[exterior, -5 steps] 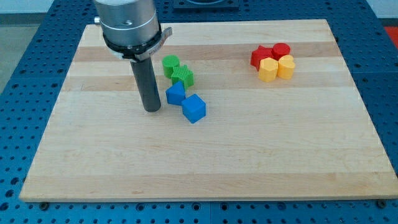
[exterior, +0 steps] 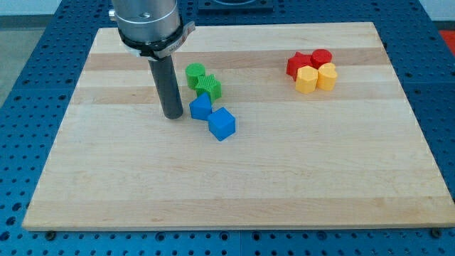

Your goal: Place the blue triangle below the green star

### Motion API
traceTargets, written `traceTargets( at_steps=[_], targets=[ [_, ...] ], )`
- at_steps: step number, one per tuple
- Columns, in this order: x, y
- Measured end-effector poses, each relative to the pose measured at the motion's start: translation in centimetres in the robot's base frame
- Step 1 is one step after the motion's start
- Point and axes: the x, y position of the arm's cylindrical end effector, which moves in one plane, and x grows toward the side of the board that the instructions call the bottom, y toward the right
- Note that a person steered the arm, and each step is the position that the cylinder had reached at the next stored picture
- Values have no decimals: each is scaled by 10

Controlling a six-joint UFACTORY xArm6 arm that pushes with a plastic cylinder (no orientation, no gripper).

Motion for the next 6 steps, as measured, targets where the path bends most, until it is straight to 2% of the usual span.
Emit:
traceTargets(
  at_steps=[6],
  targets=[
    [0, 31]
  ],
)
